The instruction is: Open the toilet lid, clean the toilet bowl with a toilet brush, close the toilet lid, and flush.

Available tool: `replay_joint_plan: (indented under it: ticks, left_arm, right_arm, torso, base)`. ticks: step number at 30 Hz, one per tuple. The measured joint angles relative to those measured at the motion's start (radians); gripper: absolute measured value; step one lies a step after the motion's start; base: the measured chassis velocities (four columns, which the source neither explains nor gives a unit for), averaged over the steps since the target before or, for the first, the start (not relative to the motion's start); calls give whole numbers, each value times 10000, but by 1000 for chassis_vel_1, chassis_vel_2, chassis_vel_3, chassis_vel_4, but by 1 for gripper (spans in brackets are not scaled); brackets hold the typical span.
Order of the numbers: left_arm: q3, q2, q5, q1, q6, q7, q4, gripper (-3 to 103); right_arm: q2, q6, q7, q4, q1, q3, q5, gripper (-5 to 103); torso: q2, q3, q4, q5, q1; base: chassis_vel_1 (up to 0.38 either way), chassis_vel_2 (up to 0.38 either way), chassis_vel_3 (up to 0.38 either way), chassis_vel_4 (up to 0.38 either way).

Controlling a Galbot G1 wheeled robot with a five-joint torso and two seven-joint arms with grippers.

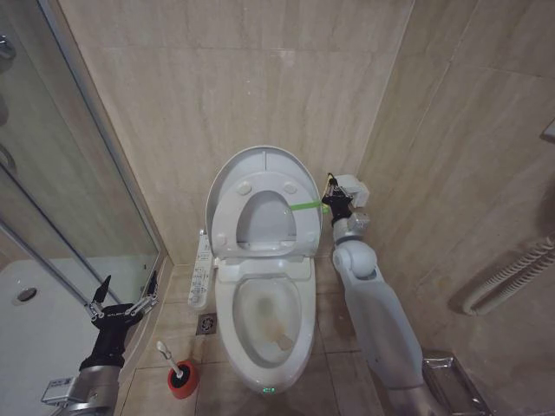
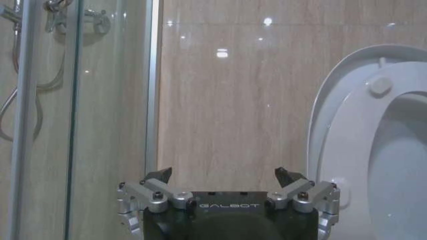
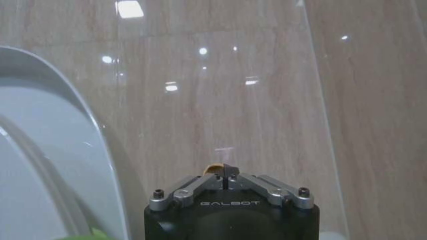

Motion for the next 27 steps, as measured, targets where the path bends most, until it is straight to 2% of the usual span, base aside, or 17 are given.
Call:
replay_joint_plan:
  ticks: [10,17,27]
  left_arm:
    - [1,0,0,0,0,1,0,100]
    - [1,0,0,0,0,1,0,100]
    - [1,0,0,0,0,1,0,100]
  right_arm:
    - [249,670,11,-2237,1301,-200,-465,0]
    - [267,879,50,-3029,1672,-481,-490,0]
    - [282,994,95,-3457,1867,-591,-522,0]
  torso:
    - [2,-3,-5,0,-1]
    - [4,-4,-10,-1,-3]
    - [1,0,-3,1,-3]
  base:
    - [0,0,0,0]
    - [0,0,0,0]
    - [0,0,0,0]
